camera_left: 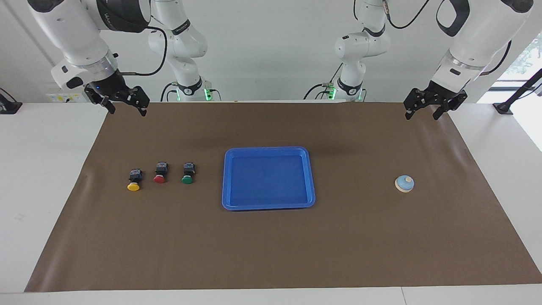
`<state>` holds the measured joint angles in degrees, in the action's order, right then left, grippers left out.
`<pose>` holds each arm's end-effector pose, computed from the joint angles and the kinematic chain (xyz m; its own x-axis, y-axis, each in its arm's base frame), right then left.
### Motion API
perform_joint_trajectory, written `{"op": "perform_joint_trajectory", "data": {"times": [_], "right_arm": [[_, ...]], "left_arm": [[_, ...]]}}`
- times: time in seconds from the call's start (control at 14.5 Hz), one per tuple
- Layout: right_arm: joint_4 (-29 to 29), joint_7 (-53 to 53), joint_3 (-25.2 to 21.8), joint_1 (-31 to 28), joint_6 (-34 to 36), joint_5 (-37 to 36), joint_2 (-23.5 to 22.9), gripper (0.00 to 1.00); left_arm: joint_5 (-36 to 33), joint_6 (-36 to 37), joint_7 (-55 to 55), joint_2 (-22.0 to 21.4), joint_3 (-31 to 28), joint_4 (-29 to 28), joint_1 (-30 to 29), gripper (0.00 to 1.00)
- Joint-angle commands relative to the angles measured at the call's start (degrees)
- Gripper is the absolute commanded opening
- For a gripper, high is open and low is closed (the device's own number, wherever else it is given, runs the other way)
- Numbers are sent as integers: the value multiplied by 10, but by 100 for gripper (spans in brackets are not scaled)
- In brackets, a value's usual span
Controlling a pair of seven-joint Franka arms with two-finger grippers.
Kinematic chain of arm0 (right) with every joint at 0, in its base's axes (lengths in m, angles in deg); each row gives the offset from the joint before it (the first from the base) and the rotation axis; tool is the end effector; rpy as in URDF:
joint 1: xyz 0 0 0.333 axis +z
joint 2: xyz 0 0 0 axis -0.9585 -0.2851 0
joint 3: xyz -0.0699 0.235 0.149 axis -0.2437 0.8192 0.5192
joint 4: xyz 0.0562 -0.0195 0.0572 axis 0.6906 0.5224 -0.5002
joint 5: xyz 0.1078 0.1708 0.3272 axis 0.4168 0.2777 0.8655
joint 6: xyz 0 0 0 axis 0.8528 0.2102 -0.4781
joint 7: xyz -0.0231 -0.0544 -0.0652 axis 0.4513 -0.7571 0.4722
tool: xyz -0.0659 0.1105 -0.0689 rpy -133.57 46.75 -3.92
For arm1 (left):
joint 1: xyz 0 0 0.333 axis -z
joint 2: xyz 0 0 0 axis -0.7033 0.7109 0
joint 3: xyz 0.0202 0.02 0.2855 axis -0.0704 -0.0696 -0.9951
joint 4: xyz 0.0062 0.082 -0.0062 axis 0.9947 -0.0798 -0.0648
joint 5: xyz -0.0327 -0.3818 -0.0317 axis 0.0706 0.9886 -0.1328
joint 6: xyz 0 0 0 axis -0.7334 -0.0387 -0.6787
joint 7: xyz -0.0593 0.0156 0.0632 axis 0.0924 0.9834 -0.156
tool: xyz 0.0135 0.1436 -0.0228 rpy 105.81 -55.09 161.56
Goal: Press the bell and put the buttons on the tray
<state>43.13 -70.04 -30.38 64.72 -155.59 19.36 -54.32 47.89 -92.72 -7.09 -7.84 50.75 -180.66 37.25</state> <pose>0.5137 -0.0305 0.5305 0.9899 -0.1091 -0.0909 -0.1069 -0.9939 0.0284 0.5347 -0.0265 0.5453 0.9963 -0.0845 -0.0171 -0.0843 -0.9964 0.0103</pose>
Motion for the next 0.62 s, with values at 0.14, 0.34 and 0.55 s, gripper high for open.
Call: {"op": "perform_joint_trajectory", "data": {"times": [0.14,0.34,0.55], "right_arm": [[16,9,2,-6,-5,10,13,100],[16,9,2,-6,-5,10,13,100],[16,9,2,-6,-5,10,13,100]], "left_arm": [[-20,-22,-2,30,-6,0,-6,0],[-20,-63,5,72,-6,1,-25,0],[-20,-109,4,120,-7,2,-50,0]]}}
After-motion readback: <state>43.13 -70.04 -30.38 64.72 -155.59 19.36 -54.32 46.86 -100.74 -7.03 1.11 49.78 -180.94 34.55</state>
